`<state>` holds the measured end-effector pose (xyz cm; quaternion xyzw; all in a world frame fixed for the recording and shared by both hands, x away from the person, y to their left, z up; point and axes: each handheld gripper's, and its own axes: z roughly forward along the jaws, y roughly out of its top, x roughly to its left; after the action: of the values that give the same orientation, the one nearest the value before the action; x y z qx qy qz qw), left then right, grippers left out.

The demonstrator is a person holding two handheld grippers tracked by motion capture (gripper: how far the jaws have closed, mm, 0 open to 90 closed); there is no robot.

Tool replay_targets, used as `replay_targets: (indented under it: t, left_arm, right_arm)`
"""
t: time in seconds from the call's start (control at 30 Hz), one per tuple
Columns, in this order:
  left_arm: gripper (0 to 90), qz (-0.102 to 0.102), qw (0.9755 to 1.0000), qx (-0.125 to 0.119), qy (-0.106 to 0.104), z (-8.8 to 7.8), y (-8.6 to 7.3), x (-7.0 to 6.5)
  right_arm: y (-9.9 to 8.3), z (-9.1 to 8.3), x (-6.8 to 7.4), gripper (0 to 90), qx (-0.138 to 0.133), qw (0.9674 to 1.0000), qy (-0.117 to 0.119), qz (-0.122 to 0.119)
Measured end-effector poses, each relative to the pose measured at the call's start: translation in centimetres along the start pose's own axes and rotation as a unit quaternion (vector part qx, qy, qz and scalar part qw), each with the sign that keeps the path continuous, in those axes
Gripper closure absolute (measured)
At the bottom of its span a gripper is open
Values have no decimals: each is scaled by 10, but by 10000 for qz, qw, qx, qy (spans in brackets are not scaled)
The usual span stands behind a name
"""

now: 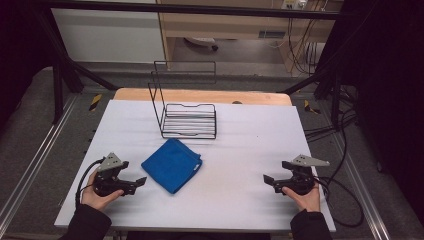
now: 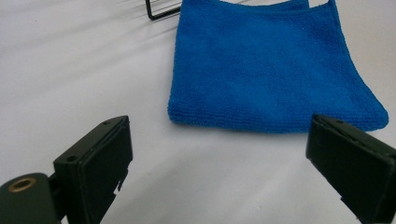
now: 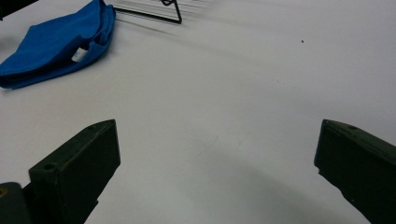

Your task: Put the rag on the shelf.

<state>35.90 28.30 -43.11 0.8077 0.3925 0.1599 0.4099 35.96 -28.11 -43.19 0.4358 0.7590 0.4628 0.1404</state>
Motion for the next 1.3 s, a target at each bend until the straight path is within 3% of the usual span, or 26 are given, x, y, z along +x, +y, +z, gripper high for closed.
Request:
replay_targets:
  t: [0.73,1.03,1.3]
  left_arm:
    - [89,-40,9999,104,27,5,10,-9]
    - [116,48,9998,203,48,13,30,-25]
    - [159,209,9989,403,-66,30,50,-50]
  right_arm:
    - [-1,6,4,9,160,9998,-31,-140]
    - [-1,7,5,9,152,9998,-29,-116]
    - [-1,8,5,10,178,9998,-18,-114]
